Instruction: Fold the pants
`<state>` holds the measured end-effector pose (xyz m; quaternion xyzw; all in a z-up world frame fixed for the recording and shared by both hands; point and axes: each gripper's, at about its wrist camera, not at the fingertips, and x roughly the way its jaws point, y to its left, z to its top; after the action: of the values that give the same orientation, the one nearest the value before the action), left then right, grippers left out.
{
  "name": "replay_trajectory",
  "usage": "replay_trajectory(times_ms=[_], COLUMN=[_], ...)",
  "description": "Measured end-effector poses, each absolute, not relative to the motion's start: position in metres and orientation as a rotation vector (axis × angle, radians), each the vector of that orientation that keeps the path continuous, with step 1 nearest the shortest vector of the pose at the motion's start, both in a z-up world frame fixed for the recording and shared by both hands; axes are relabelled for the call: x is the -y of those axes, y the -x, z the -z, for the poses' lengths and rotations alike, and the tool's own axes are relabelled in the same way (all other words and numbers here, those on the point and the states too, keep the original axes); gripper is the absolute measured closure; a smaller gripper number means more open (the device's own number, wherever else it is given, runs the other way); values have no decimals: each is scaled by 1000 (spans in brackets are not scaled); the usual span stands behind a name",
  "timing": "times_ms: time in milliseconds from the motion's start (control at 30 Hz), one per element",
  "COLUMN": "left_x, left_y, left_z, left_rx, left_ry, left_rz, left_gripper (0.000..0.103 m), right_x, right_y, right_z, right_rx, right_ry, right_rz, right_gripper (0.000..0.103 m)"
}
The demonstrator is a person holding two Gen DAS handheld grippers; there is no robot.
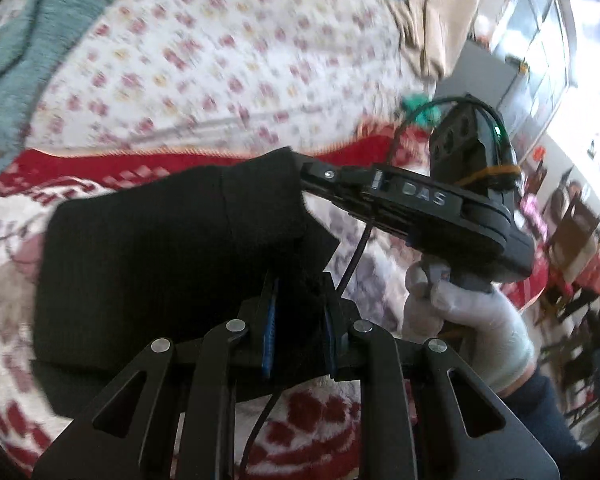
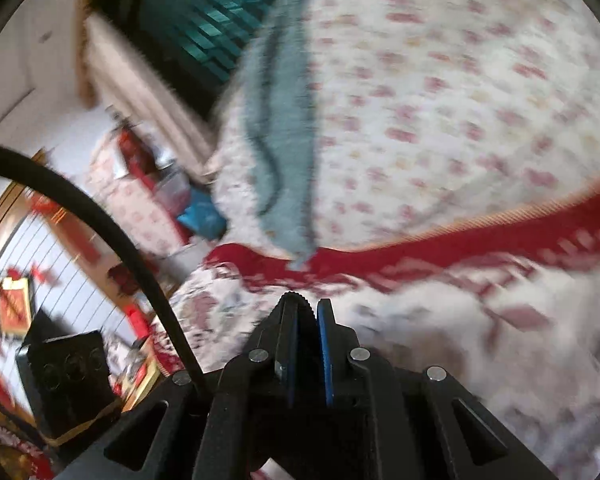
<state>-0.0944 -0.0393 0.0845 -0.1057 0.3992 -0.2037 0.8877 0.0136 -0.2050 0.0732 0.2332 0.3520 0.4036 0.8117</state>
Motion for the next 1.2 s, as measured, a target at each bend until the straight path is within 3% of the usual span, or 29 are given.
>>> replay_trajectory(times_ms=[167, 267, 333, 400, 433, 467, 500, 733, 933, 1000, 1100, 1200], left_x=[65, 56, 38, 13, -1, -17, -30, -92, -98, -97, -94, -91], left_y=[87, 101, 110, 119, 122, 124, 124, 113, 97, 97, 101, 102], left_z=[-57, -77, -93, -106, -110, -112, -112, -83, -42, -39, -41, -45], left_rx=[-963, -907, -864, -819, -801, -783, -775, -807, -898, -890, -885, -889], left_ry=[186, 130, 147, 161, 165, 174, 177, 195, 230, 242, 259, 249], left_rz=[491, 509, 520, 500, 475, 437, 396, 174, 143, 122, 124, 150], left_gripper=[84, 71, 70, 59, 47, 44, 44, 44, 44, 44, 44, 44], right_x=[229, 239, 249, 250, 248, 243, 233, 193, 187, 181, 179, 182], right_y=[-27, -19, -6, 5, 13, 18, 22, 24, 19, 19, 26, 40], right_z=[-23, -29, -45, -59, -66, -70, -73, -42, -21, -17, -25, -47], right_rx=[-901, -879, -831, -789, -775, -777, -794, -939, -909, -918, -892, -834], right_ry=[-489, -457, -467, -486, -500, -505, -500, -384, -461, -444, -423, -370], right_rz=[-672, -611, -601, -643, -681, -713, -750, -722, -684, -692, -716, -723], right_gripper=[94, 91, 85, 61, 54, 46, 45, 45, 47, 71, 84, 87])
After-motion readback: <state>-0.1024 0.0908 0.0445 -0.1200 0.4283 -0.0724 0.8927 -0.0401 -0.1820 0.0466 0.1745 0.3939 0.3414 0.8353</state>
